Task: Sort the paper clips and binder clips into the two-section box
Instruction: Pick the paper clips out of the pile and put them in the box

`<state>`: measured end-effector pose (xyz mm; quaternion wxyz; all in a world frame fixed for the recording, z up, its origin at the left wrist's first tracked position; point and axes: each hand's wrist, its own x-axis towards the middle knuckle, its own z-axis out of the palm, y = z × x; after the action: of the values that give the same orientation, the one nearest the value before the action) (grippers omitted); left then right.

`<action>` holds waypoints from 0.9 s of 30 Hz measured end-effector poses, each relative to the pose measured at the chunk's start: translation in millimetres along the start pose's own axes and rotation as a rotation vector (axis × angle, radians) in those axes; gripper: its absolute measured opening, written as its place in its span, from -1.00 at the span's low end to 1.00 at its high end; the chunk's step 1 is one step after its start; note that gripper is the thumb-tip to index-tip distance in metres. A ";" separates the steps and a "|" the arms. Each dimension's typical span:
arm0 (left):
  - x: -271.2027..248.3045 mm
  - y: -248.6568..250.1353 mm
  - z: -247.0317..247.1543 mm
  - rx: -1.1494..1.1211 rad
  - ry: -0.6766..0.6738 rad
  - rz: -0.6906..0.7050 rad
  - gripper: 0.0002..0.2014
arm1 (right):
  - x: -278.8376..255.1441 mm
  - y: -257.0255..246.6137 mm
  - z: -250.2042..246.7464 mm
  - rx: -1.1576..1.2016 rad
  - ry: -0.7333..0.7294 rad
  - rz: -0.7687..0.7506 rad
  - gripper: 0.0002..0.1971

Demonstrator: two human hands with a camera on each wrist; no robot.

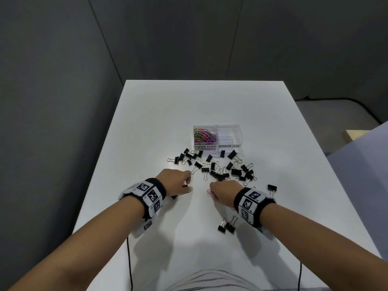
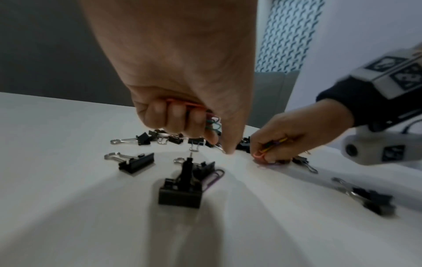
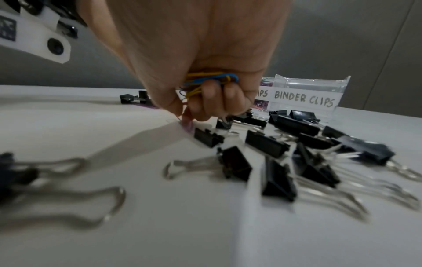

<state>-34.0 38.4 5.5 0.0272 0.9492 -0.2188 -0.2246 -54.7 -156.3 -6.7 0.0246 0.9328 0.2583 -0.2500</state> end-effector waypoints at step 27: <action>12.4 19.6 -1.9 -0.154 0.102 -0.008 -0.89 | 7.2 33.9 -29.1 0.208 0.062 0.254 -0.64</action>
<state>-31.1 15.4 5.0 0.1105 0.9553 -0.1954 -0.1923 -19.3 -177.2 12.4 -0.0487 0.9627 0.1119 -0.2416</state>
